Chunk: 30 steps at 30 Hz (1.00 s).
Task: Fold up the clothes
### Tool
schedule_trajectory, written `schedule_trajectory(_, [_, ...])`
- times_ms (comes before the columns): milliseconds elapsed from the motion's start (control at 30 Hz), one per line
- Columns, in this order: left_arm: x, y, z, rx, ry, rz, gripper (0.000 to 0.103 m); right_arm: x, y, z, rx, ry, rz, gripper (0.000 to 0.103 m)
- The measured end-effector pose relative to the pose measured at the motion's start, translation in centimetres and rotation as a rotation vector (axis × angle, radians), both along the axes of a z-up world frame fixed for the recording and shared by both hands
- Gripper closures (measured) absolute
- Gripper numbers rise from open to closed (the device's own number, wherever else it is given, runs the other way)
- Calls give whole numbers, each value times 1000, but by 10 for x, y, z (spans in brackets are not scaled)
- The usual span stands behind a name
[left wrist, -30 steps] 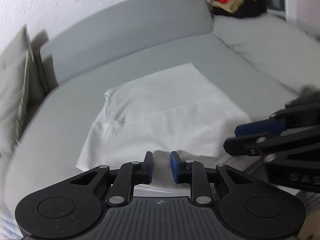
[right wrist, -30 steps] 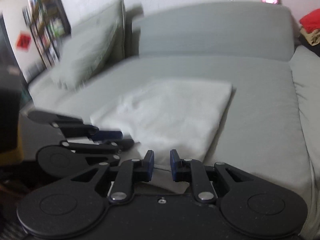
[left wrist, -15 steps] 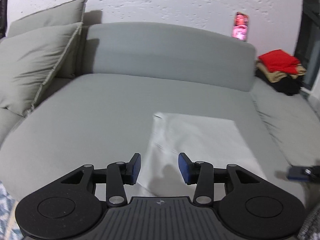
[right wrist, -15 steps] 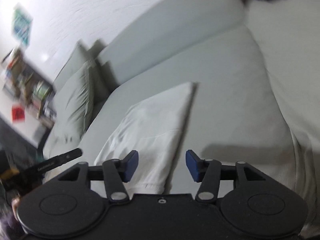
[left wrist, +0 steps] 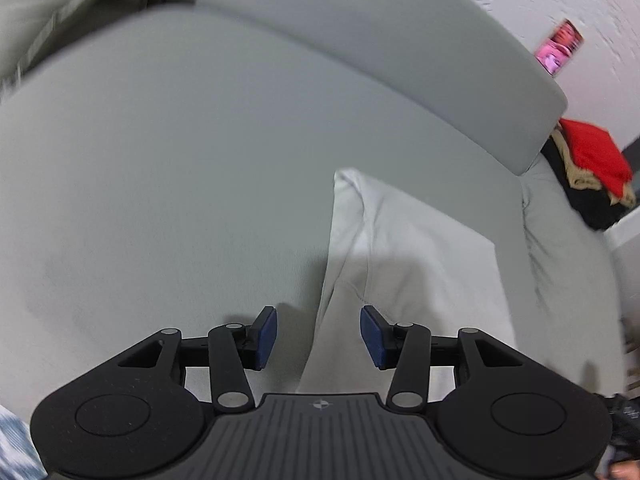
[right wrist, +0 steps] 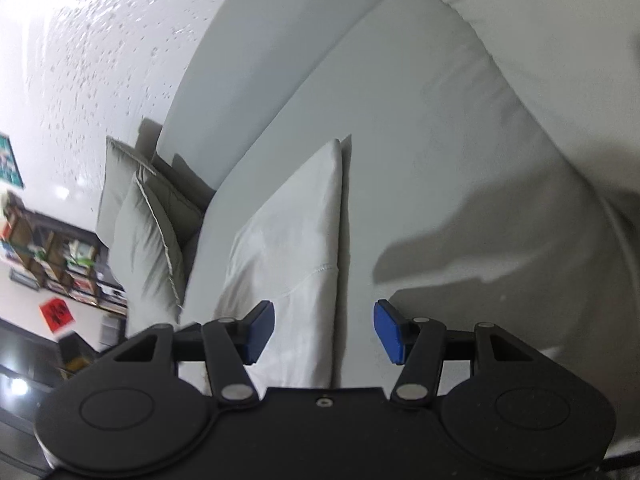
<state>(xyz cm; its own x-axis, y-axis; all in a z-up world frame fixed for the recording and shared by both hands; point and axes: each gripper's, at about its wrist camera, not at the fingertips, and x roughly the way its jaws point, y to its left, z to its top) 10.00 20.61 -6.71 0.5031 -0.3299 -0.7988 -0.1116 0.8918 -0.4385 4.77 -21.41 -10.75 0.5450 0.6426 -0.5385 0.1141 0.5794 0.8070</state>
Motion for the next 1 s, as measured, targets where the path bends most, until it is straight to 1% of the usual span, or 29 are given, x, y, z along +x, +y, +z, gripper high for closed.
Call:
schedule_trajectory(100, [10, 1, -7, -63, 43, -40, 58, 14, 5, -1, 9, 14, 23, 49])
schedule_trajectory(200, [17, -2, -13, -82, 68, -79, 57, 28, 12, -2, 12, 26, 49, 49])
schedule_trajectory(267, [23, -5, -16, -95, 69, -110, 56, 37, 16, -6, 16, 41, 66, 52])
schedule_trajectory(333, [30, -9, -22, -107, 68, -135, 56, 45, 20, -8, 5, 52, 74, 58])
schedule_trajectory(467, [46, -13, -30, -151, 57, -174, 54, 62, 25, -12, -8, 66, 74, 59])
schedule_trajectory(600, [60, -16, -41, -210, 43, -204, 48, 84, 28, -19, -6, 72, 86, 58])
schedule_trajectory(700, [69, -17, -46, -246, 29, -224, 47, 103, 29, -29, 50, 83, 95, 59])
schedule_trajectory(767, [76, -19, -49, -263, 19, -238, 47, 109, 29, -35, 73, 73, 85, 59])
schedule_trajectory(867, [84, -26, -51, -267, -5, -252, 49, 118, 29, -43, 104, 54, 67, 61])
schedule_trajectory(900, [86, -28, -51, -264, -15, -253, 52, 121, 29, -45, 114, 48, 61, 65])
schedule_trajectory(933, [88, -31, -51, -255, -24, -247, 55, 123, 30, -48, 124, 42, 55, 73])
schedule_trajectory(967, [88, -36, -49, -231, -32, -242, 62, 124, 31, -50, 110, 35, 46, 79])
schedule_trajectory(1000, [87, -41, -47, -203, -40, -240, 67, 125, 31, -53, 82, 31, 38, 94])
